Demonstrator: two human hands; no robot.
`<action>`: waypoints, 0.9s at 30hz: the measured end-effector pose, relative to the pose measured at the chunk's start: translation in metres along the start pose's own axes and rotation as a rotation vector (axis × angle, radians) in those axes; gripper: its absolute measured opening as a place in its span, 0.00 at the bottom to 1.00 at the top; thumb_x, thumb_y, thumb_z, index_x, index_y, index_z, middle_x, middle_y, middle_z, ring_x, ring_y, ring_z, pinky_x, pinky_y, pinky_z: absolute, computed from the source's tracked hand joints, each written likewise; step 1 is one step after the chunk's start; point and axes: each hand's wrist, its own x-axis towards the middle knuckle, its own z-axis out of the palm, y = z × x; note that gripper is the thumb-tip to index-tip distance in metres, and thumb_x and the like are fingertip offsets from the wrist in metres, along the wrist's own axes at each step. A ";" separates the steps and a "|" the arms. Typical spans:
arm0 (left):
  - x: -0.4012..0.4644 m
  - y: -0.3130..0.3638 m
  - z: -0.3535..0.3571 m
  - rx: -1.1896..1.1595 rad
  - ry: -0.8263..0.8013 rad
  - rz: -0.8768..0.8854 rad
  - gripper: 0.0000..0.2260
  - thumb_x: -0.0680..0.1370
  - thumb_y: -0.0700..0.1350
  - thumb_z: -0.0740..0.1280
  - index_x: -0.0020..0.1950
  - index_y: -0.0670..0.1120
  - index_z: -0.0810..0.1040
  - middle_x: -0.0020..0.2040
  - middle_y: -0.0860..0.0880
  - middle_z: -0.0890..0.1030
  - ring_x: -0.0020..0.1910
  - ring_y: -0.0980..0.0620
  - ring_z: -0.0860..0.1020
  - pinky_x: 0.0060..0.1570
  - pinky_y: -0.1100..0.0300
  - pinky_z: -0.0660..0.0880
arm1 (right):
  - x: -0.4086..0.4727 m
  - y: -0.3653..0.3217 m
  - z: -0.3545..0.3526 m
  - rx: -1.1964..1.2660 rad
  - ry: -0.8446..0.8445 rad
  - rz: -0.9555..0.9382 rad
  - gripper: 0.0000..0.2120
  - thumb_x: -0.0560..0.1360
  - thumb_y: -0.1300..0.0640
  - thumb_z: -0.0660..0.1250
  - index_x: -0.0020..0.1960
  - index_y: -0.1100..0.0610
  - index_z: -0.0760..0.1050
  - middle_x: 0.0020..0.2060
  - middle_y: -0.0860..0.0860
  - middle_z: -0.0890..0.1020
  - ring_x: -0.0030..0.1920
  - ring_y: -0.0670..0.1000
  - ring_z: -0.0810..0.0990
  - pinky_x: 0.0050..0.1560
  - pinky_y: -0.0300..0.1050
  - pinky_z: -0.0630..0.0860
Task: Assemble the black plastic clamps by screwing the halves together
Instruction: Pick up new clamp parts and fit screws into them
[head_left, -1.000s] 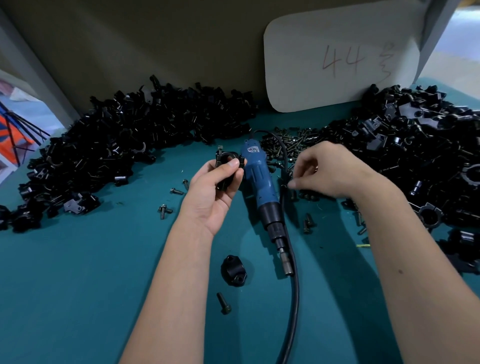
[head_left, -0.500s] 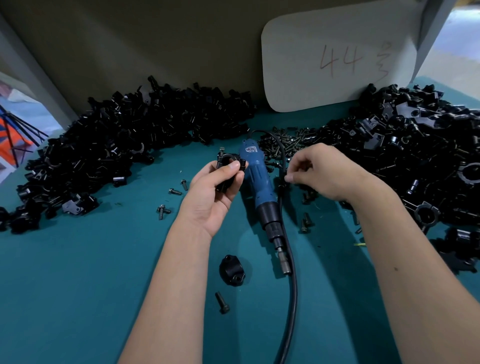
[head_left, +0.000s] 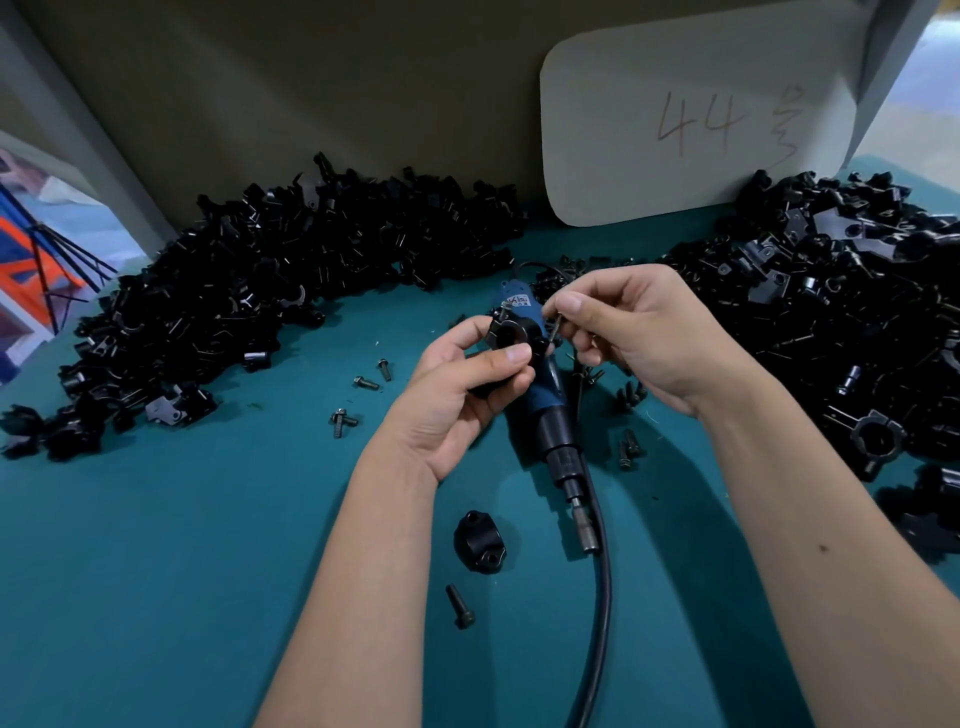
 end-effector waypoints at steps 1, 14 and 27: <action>0.000 0.000 0.000 0.004 -0.001 0.002 0.21 0.69 0.34 0.77 0.61 0.40 0.78 0.53 0.37 0.82 0.38 0.54 0.82 0.38 0.67 0.80 | 0.000 0.000 0.001 -0.004 0.003 -0.011 0.08 0.80 0.61 0.71 0.44 0.56 0.87 0.33 0.52 0.81 0.33 0.47 0.76 0.33 0.37 0.75; 0.000 -0.002 -0.003 0.040 -0.014 -0.001 0.16 0.68 0.35 0.76 0.55 0.41 0.80 0.43 0.46 0.85 0.39 0.53 0.83 0.40 0.66 0.80 | 0.001 -0.005 0.006 -0.115 0.048 -0.054 0.07 0.78 0.61 0.74 0.47 0.65 0.84 0.33 0.54 0.82 0.33 0.50 0.76 0.32 0.39 0.75; 0.004 -0.005 -0.001 -0.090 0.004 0.006 0.21 0.67 0.35 0.77 0.59 0.39 0.81 0.46 0.46 0.84 0.39 0.54 0.83 0.38 0.67 0.80 | 0.002 -0.002 0.020 -0.116 0.086 -0.002 0.14 0.75 0.55 0.77 0.35 0.56 0.77 0.27 0.51 0.74 0.27 0.50 0.67 0.26 0.41 0.65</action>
